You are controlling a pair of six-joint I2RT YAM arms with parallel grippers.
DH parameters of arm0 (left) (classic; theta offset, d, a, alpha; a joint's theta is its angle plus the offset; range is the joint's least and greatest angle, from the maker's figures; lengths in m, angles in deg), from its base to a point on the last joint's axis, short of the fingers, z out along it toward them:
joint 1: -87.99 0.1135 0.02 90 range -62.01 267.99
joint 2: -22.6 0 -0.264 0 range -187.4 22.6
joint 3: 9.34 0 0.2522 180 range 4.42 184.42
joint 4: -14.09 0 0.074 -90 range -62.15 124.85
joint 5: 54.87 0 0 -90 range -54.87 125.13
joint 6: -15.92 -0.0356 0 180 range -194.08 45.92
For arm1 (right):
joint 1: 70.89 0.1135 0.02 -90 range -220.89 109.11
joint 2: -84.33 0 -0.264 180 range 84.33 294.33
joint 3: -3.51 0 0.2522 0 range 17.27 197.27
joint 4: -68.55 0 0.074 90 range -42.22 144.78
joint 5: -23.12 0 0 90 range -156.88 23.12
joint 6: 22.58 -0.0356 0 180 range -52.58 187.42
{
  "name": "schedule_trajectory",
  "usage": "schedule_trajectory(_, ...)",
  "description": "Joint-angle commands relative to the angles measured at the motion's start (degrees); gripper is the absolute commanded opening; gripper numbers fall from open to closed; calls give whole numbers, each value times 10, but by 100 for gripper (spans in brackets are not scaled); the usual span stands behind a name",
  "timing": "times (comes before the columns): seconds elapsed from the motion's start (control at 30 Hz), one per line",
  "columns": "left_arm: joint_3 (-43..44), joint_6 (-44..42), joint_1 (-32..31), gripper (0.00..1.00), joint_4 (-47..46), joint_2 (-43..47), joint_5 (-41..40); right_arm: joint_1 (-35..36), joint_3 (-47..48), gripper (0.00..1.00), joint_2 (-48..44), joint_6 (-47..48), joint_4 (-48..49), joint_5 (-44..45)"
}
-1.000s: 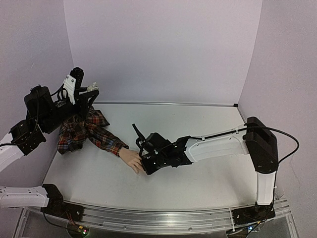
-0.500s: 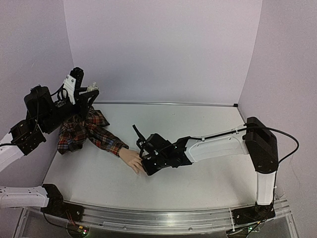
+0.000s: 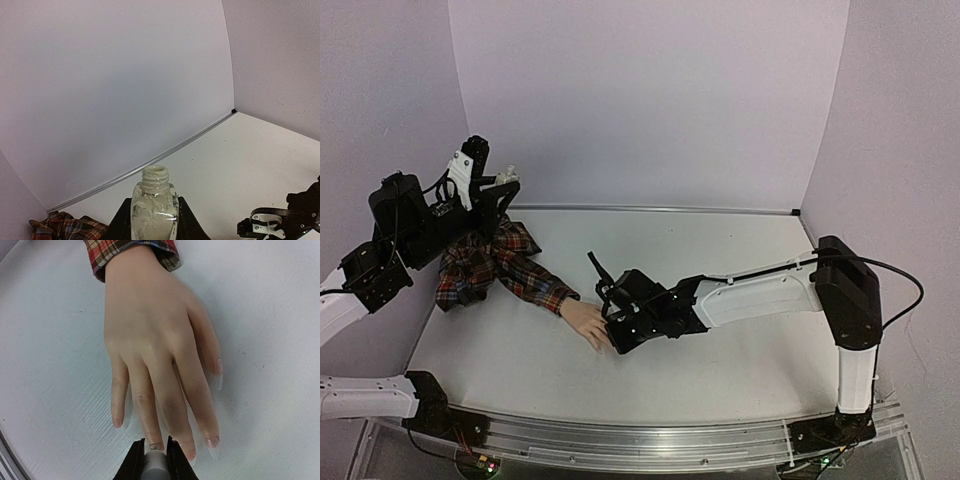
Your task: Paint the nails
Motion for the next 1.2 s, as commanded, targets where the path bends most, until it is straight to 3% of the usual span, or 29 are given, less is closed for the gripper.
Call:
schedule_trajectory(0.0,18,0,2,0,-8,9,8,0,-2,0,7,-1,-4,5)
schedule_trajectory(0.77,19,1,2,0,-7,8,8,0,-18,0,-9,-4,-6,14)
schedule_trajectory(1.17,18,2,2,0,-6,8,7,4,-34,0,-68,-1,-6,17)
